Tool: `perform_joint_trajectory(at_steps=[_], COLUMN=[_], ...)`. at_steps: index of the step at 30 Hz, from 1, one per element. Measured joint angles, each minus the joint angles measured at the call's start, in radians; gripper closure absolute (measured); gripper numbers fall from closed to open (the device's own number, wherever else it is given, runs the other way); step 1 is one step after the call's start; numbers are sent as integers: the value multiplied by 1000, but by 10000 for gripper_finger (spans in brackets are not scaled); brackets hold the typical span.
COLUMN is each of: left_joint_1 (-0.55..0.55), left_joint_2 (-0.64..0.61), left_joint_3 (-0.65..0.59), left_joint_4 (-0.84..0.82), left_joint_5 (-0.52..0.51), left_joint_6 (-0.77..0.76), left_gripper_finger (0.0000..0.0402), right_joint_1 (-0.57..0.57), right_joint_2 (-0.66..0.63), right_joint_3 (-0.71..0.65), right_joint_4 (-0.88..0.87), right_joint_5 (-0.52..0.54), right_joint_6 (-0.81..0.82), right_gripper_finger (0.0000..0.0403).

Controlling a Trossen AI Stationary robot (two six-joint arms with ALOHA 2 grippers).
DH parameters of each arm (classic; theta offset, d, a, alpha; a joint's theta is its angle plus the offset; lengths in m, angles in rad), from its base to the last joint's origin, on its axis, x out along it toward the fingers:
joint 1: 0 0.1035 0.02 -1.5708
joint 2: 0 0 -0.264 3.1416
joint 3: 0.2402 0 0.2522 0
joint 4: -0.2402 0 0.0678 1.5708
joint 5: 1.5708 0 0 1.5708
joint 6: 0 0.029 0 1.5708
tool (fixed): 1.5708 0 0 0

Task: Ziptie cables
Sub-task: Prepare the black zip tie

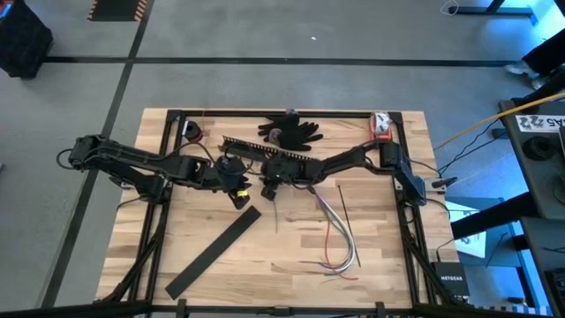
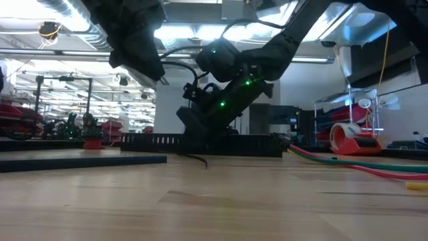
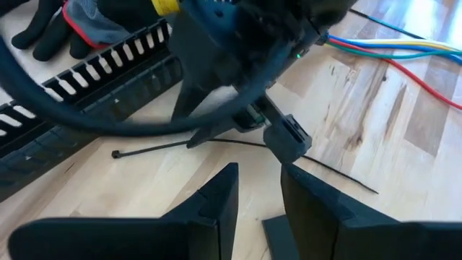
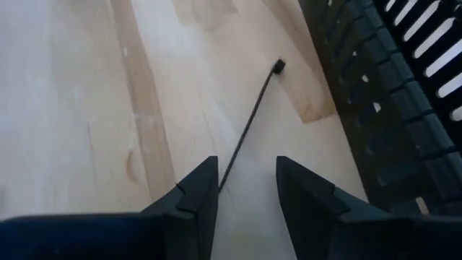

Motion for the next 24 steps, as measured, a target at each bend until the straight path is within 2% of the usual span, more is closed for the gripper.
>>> perform_joint_trajectory(at_steps=[4,9,15,20,24], left_joint_1=[0,0,0,0,0], left_joint_2=[0,0,0,0,0], left_joint_3=[0,0,0,0,0], left_joint_4=[0,-3,1,1,1], left_joint_5=[0,0,0,0,0], left_joint_6=[0,0,0,0,0], left_gripper_finger=[302,302,302,302,302], right_joint_1=[13,16,-6,-8,-20], right_joint_2=[0,-22,-26,-26,10], right_joint_3=[9,75,170,169,171], right_joint_4=[-42,-216,-300,-305,-292], right_joint_5=[35,61,-116,-29,-16], right_joint_6=[-29,-67,-49,-7,8], right_gripper_finger=[272,272,272,272,272])
